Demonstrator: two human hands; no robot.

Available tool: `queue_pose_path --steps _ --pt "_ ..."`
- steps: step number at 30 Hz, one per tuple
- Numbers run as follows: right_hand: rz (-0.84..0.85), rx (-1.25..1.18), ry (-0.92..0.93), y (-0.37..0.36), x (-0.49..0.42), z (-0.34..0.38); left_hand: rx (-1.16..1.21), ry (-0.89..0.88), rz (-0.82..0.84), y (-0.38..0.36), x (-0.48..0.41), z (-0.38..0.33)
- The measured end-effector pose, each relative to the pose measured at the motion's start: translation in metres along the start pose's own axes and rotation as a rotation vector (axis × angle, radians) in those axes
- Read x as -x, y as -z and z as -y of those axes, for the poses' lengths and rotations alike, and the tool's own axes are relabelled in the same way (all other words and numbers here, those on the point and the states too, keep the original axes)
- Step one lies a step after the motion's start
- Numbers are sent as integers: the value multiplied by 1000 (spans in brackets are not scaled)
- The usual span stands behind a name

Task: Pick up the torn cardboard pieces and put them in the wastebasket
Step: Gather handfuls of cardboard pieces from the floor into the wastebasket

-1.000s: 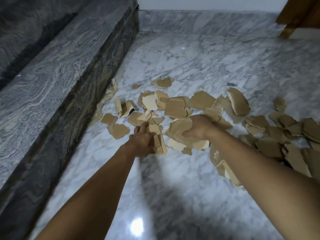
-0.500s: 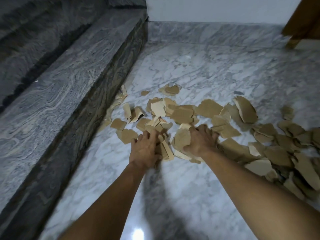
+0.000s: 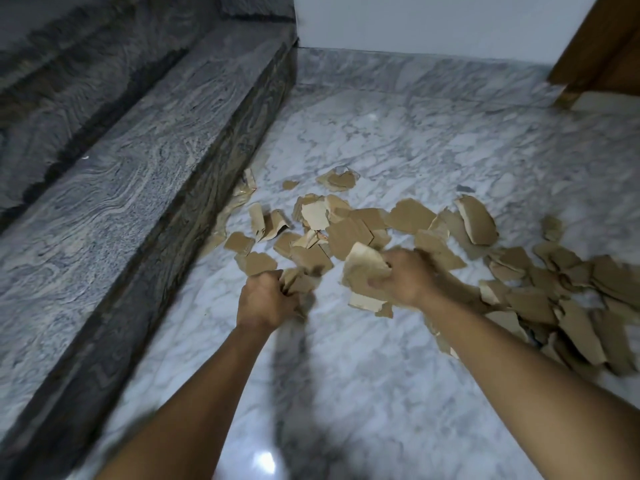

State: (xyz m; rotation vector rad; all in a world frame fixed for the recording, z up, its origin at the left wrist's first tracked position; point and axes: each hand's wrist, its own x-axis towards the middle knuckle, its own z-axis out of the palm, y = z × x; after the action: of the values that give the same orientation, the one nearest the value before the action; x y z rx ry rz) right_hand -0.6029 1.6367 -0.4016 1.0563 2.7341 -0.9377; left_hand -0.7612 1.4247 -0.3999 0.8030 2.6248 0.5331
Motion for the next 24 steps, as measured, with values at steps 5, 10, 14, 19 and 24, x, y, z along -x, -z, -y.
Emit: queue_pose_path --steps 5,10,14,19,24 --pt "233 116 -125 20 2 -4 -9 49 249 -7 1 14" --pt "73 205 -128 -32 31 -6 54 38 302 -15 4 22" --pt "20 112 -207 -10 16 5 11 21 254 -10 -3 11" --pt "83 17 -233 5 -24 16 -74 -104 139 -17 -10 -2" --pt "58 311 -184 -30 -14 12 -119 -129 62 -37 1 6"
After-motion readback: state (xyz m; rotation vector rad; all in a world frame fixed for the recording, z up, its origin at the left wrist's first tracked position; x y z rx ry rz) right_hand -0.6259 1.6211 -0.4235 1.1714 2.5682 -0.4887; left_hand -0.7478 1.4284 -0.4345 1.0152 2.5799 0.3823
